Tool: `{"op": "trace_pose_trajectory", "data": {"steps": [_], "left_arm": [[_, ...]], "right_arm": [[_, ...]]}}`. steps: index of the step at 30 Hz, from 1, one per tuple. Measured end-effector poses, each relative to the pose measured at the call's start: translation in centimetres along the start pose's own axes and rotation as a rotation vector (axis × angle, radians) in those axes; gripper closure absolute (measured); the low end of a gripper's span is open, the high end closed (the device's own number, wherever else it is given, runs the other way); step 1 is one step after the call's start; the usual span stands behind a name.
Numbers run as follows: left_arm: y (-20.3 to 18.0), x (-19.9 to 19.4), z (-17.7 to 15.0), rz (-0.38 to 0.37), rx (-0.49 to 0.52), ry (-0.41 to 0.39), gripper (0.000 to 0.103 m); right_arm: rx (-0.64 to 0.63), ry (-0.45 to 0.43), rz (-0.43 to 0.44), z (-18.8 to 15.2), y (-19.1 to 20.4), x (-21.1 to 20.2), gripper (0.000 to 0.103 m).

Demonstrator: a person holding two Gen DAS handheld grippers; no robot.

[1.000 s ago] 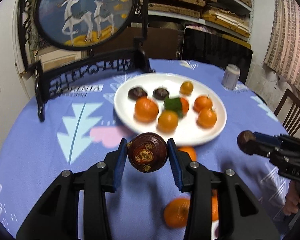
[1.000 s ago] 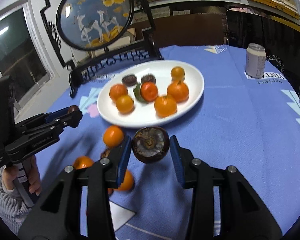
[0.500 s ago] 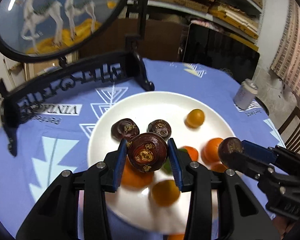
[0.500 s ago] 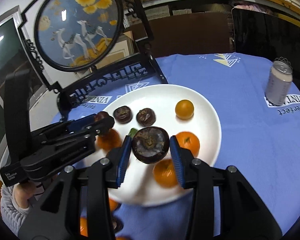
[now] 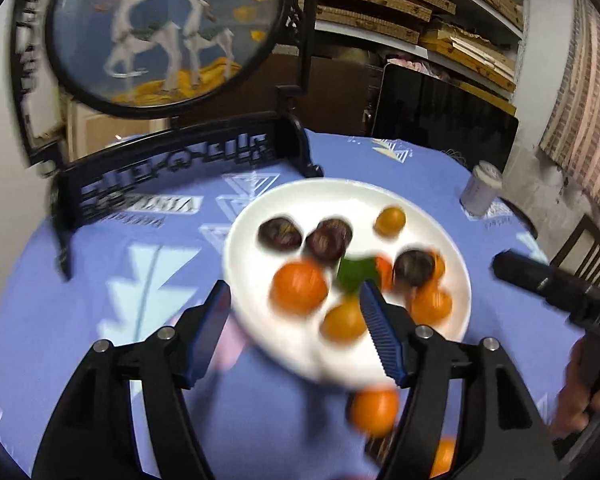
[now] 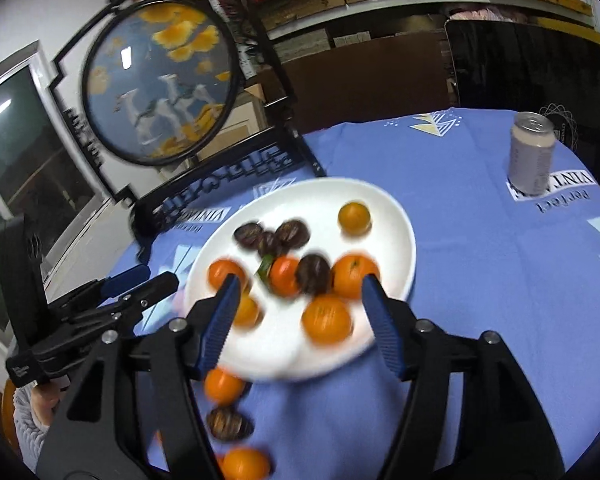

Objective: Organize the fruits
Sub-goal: 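Carry the date and dark fruit over the white plate and open both tools, then grasp a large mandarin with the left tool while the right tool grasps an orange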

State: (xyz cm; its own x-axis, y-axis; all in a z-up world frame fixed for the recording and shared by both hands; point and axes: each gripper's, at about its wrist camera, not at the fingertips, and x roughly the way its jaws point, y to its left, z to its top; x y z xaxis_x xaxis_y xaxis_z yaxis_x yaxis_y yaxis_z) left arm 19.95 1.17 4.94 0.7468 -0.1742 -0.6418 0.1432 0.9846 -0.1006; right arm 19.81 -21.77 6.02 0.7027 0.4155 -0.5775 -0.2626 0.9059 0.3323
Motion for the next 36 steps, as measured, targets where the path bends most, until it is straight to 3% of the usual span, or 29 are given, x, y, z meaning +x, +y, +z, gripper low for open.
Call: {"op": "trace_pose_trajectory", "data": {"steps": [7,12,19,26,31,35,36], "left_arm": [[0.1,-4.9,-8.5,-0.025,0.023,0.035,0.036],[-0.7,-6.5,-11.5,-0.077,0.058,0.033,0.036],[-2.5,-5.7,-12.6,-0.115,0.138,0.079,0.036],[-2.1,-3.8,-12.9,-0.092,0.123,0.152,0.034],[-0.6,-3.7,-12.6,0.028,0.096,0.124,0.033],[0.5,-3.5,-12.4,0.02,0.051,0.135,0.033],[0.2,-3.5,-12.5,0.028,0.069,0.136,0.033]], "right_arm": [[-0.018,-0.006,0.022,-7.6,1.7,-5.3,0.027],[-0.047,-0.005,0.025,-9.6,2.3,-6.6,0.025],[-0.033,0.006,0.033,-9.4,1.5,-6.5,0.024],[-0.028,0.014,0.038,-9.5,1.5,-6.5,0.023],[-0.036,0.033,0.02,-9.7,1.5,-6.1,0.023],[-0.094,0.107,-0.015,-10.5,2.2,-4.5,0.025],[-0.122,0.124,-0.027,-10.9,2.6,-4.0,0.033]]}}
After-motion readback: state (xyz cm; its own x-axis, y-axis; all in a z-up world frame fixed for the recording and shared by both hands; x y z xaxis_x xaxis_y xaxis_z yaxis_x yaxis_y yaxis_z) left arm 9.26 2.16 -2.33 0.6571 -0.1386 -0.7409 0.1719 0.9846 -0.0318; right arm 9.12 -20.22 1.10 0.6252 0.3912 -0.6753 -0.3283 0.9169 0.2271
